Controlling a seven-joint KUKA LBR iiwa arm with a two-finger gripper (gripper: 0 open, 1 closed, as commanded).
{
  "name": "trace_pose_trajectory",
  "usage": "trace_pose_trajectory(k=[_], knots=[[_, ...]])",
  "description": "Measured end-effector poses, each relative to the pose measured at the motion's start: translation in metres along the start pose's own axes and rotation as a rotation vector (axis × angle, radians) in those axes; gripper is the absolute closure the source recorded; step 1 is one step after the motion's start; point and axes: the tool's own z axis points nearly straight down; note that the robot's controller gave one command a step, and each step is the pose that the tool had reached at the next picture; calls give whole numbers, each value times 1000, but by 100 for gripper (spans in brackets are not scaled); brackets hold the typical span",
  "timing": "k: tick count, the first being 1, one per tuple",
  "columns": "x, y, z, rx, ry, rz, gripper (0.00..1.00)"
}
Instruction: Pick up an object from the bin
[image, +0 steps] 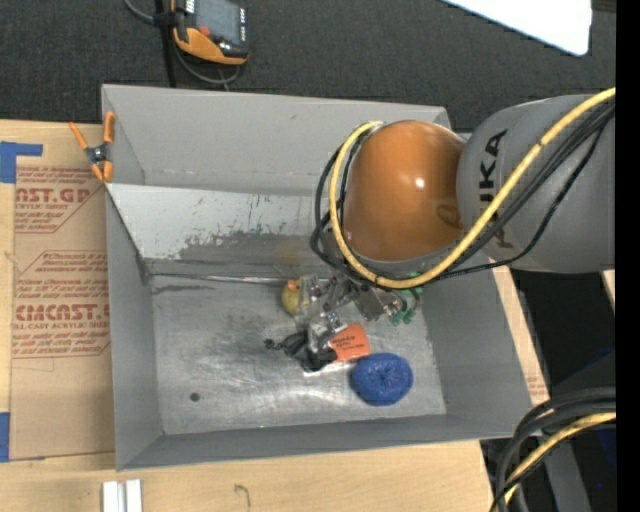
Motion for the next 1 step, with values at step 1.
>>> trace_pose_trajectory(k=[1], knots=[[1, 0, -17, -1, 6, -87, 100]])
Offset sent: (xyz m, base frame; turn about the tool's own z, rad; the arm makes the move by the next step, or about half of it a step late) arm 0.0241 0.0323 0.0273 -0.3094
